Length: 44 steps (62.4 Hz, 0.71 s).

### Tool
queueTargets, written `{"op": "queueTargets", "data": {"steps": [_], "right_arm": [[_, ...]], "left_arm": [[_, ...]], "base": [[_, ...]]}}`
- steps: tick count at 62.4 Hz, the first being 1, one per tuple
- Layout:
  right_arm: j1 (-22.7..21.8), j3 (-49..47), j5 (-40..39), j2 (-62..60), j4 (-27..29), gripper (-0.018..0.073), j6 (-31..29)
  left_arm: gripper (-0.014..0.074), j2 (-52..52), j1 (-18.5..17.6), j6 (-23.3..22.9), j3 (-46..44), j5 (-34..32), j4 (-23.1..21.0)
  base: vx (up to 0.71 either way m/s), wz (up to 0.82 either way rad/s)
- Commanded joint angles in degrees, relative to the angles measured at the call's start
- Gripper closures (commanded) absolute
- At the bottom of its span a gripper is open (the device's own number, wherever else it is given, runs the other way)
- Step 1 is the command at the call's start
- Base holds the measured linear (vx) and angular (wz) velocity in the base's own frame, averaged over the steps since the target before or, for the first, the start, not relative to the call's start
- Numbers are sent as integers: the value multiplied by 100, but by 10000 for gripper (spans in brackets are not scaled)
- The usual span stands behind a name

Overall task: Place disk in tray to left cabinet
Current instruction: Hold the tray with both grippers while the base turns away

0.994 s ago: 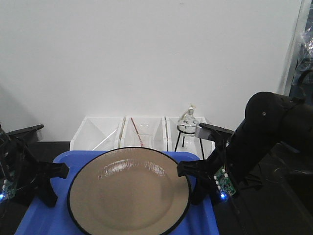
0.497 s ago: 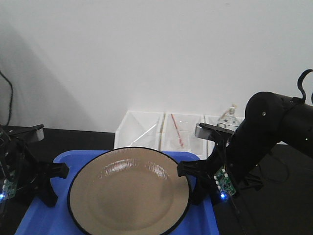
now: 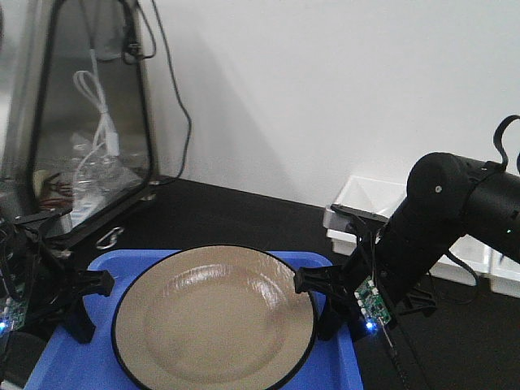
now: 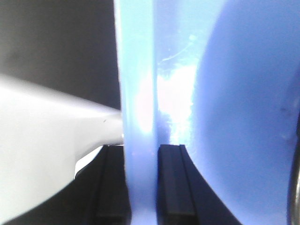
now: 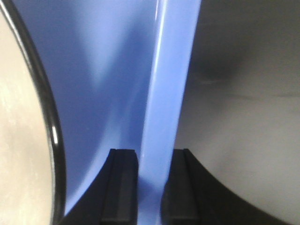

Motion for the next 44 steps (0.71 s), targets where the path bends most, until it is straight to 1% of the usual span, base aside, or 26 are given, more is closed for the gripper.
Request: {"op": "queueTargets", "data": {"steps": [1, 22, 44], "right_arm": [[14, -222, -111, -345, 249, 560, -127], [14, -222, -111, -345, 249, 560, -127], [13, -222, -15, -345, 255, 560, -127]], "left_arm": [[596, -305, -38, -5, -217, -31, -308], [596, -305, -38, -5, -217, -31, -308], [596, -305, -32, -5, -217, -31, -309]], "base": [[-16, 61], [-15, 65], [-10, 79]]}}
